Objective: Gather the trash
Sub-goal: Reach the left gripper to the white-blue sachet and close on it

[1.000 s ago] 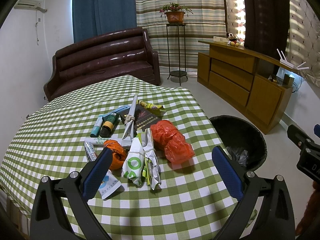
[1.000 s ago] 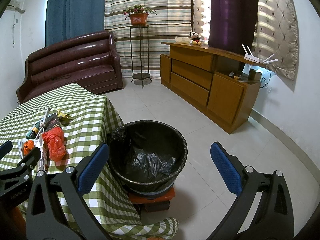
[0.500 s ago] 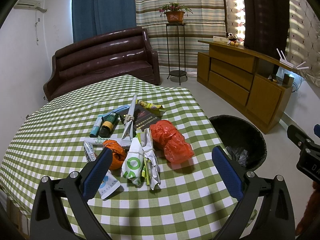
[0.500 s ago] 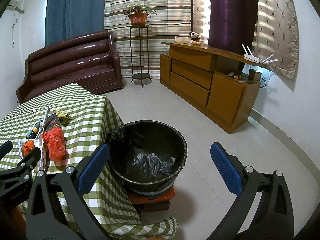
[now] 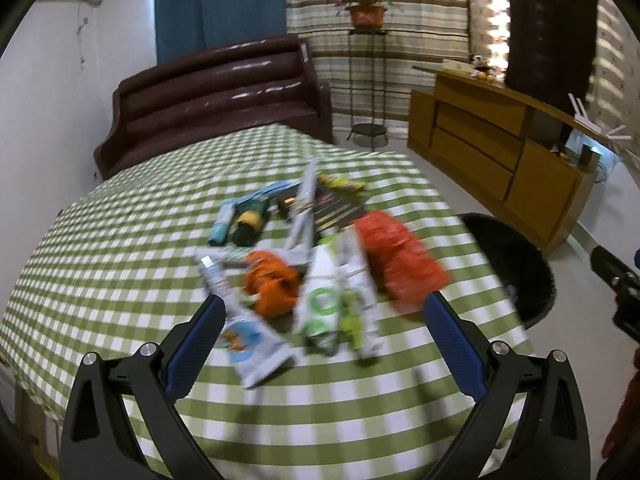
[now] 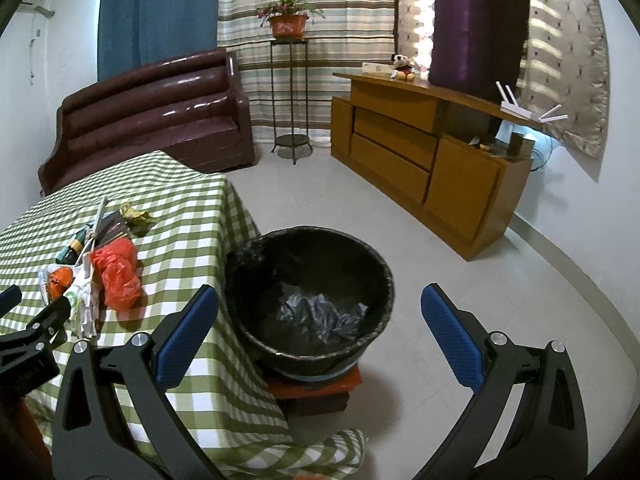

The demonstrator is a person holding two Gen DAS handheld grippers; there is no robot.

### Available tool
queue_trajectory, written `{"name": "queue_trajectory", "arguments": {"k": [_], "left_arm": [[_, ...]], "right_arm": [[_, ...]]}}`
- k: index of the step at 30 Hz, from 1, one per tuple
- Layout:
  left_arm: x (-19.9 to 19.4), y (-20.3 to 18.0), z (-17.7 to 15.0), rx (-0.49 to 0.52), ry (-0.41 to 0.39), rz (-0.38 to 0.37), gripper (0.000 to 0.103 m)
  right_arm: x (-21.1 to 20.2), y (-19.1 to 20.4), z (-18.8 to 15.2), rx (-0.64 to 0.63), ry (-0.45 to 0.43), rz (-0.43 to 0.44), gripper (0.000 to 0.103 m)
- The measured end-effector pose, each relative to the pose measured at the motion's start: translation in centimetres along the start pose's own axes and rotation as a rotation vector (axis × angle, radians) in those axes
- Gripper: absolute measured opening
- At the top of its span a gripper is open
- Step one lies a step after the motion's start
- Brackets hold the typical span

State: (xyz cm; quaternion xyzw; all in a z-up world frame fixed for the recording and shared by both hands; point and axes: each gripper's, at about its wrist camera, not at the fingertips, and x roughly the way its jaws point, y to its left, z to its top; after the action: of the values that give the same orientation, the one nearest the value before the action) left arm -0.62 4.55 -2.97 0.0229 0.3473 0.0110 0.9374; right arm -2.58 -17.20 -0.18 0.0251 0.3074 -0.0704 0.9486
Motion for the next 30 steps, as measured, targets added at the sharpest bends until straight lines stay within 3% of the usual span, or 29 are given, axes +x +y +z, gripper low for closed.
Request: {"name": "queue_trajectory", "arguments": {"k": [13, 30], "left_arm": [[0.9, 7.1, -1.0, -0.106, 0.064, 0.058, 0.096], [3.5, 7.2, -1.0, -0.077, 0.157, 0.084, 0.096]], "right_arm": [[1.3, 4.6, 0.5, -0.048, 0.04, 0.074, 0.099], [2.5, 5.8, 0.1, -0.063, 0.086, 0.107, 0.098]]}}
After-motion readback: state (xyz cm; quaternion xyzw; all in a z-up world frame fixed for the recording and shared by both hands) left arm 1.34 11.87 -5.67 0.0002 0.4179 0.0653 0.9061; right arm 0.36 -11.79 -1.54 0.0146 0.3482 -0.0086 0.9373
